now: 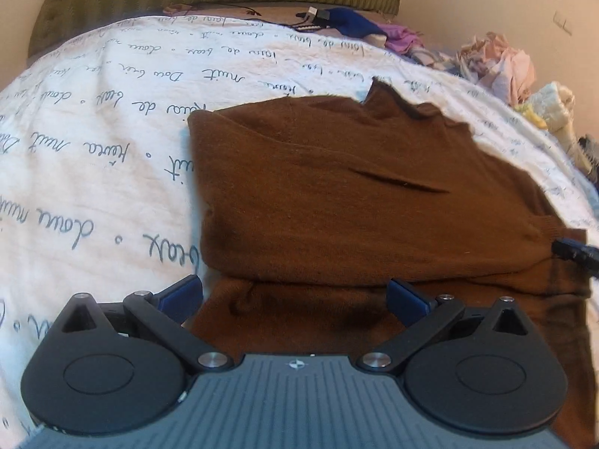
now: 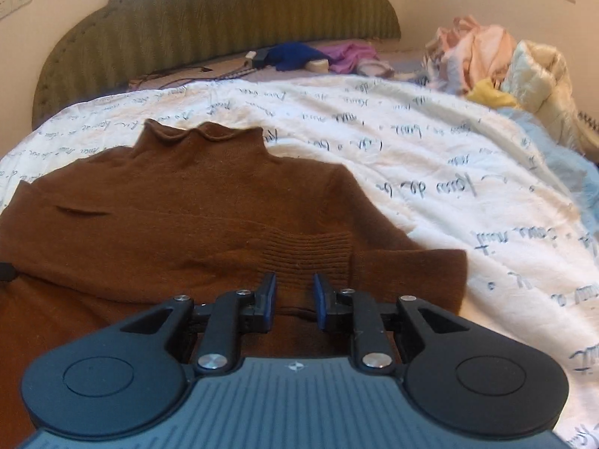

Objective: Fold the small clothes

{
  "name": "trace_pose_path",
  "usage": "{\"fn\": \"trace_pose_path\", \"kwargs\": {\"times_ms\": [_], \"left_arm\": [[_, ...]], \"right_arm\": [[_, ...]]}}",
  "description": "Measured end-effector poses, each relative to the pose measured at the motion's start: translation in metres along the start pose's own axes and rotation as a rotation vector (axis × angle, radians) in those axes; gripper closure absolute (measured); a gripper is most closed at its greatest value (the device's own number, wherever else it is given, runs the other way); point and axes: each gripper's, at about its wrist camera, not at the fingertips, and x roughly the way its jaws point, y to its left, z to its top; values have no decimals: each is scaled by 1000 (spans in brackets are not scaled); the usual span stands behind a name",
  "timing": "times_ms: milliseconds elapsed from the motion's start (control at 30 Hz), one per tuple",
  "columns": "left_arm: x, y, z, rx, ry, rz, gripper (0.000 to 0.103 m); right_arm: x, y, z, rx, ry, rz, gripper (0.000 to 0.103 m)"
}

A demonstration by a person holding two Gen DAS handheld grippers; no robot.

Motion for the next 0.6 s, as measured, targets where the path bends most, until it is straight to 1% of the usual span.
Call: {"fn": "trace_pose_path", "kwargs": {"times_ms": [67,100,133,167,200,233,267,300,333,367,400,433,467,500,533,567,600], "left_arm": [[-13,-8,-8,1,-21,-33,0],[-18,-14,-14,12,-27,-36,0],[-22,-20,-22,27,-29,-36,0],[-27,-25,-32,46,-28,-33,0],[-32,-30,-42,66,-37,-24,0],[-37,-32,-54,63,-41,-5,0],[-41,-33,-67,44,-26,18,0],[-45,-38,-77,65,-16,21,1],[-54,-43,-88,95,-35,19,1],[-65,-48,-99,112,-61,33,1],[-72,-54,-107,126,-67,31,0],[-77,-58,-115,134,-54,12,0],[-78,-62,-122,143,-22,-3,0],[-78,-66,-131,153,5,0,0],[-80,-70,-140,181,-3,24,0],[-81,-75,-148,225,-10,57,0],[-83,-76,-155,258,-14,70,0]], "right_arm": [[-12,6,-6,-12,-10,34,82],[-17,9,-11,-16,-9,46,81],[-20,12,-17,-21,1,59,76],[-19,15,-24,-40,19,63,67],[-19,20,-32,-73,34,43,64],[-20,22,-39,-94,31,19,64],[-26,22,-45,-90,26,10,63],[-35,24,-51,-72,16,15,63],[-45,24,-57,-51,8,43,61],[-53,26,-63,-32,11,66,60],[-62,30,-70,-14,13,74,60],[-71,35,-78,-5,7,88,59],[-77,41,-85,-18,6,111,56],[-81,50,-92,-52,23,107,55],[-83,58,-99,-84,38,68,55],[-87,64,-106,-117,31,40,51],[-91,68,-115,-163,13,23,48]]}}
